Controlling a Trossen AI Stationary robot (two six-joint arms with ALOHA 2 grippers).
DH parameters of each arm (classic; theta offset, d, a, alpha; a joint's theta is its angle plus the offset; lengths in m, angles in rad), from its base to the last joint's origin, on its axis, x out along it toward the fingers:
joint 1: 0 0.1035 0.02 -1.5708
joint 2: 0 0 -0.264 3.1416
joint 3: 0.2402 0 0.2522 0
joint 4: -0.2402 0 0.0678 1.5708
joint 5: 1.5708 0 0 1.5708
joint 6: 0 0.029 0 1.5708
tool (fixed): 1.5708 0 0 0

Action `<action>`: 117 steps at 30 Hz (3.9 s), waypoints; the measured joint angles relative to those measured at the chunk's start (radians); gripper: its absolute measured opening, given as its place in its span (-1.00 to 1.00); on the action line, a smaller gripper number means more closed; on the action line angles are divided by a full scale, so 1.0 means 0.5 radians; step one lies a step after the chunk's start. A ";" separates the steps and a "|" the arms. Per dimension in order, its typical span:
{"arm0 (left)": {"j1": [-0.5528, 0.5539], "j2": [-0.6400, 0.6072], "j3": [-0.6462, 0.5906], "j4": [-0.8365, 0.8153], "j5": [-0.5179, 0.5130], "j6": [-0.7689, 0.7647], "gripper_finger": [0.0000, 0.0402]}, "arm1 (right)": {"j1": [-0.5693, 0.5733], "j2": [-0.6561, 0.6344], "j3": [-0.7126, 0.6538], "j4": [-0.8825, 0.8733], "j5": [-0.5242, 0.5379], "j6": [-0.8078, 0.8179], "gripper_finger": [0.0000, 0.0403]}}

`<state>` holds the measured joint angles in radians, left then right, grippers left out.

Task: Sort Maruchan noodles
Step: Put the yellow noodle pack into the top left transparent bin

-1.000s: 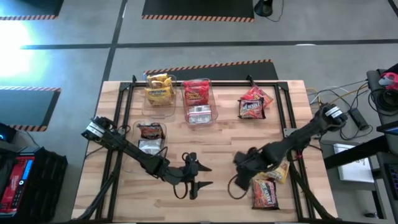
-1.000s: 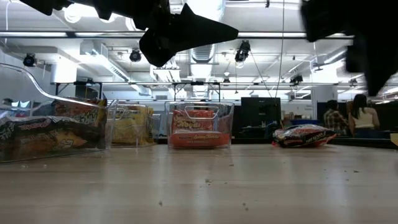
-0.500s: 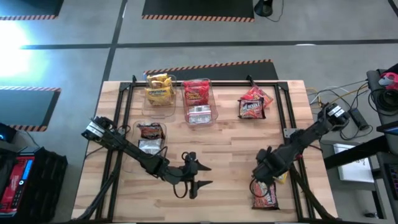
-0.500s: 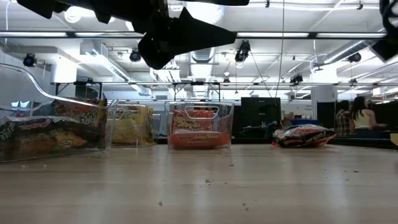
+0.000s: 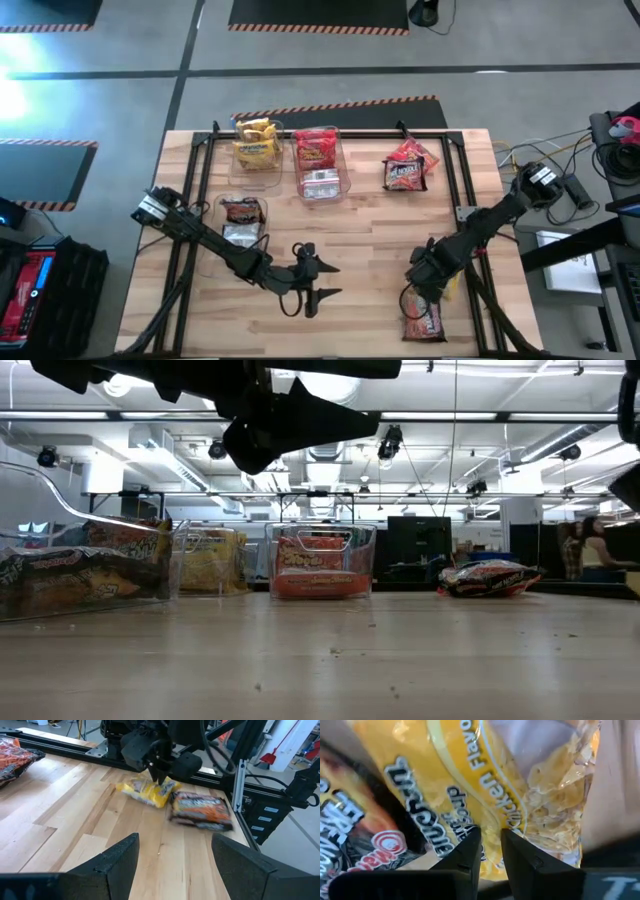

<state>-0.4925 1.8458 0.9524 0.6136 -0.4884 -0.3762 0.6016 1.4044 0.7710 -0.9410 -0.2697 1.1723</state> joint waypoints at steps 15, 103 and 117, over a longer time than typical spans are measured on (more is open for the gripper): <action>0.001 0.000 0.000 0.000 0.001 0.001 0.16 | -0.554 0.040 -0.009 1.144 0.629 -0.676 -0.66; 0.686 0.383 -0.068 0.196 0.718 -1.433 -0.26 | -0.288 0.464 0.045 1.498 1.502 -1.090 -0.66; 0.795 0.359 -0.069 0.169 1.138 -1.174 -0.38 | -0.257 0.080 0.326 1.225 0.883 -1.045 -0.64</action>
<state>-0.0948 2.0255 0.9180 0.6980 0.0808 -0.9630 0.4733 1.4442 0.9338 -0.3285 0.1716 0.6498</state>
